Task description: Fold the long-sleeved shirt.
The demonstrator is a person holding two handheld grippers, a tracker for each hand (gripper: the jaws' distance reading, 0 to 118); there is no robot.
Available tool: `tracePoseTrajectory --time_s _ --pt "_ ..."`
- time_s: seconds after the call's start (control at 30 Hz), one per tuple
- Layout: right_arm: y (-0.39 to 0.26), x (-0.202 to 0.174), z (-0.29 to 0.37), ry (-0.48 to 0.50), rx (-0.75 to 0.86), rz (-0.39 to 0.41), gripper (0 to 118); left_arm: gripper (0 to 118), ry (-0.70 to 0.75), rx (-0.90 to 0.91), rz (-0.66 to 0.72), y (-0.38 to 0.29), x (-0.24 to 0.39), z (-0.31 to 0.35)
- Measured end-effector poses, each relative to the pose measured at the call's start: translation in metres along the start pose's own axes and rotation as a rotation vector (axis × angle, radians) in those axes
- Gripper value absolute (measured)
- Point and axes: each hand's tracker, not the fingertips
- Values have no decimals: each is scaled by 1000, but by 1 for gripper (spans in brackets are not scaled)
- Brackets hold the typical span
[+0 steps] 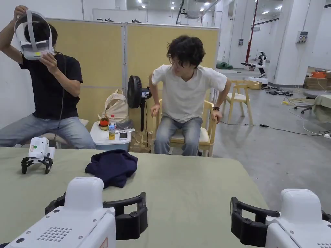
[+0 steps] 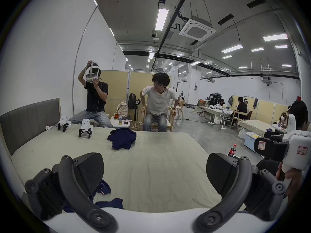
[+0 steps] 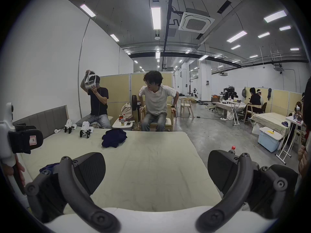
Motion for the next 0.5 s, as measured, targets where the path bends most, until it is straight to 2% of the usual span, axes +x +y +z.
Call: tracePoseTrajectory --time_s 0.5 --pt "-5 3 -1 9 2 -5 118 117 19 -16 -41 0 5 -1"
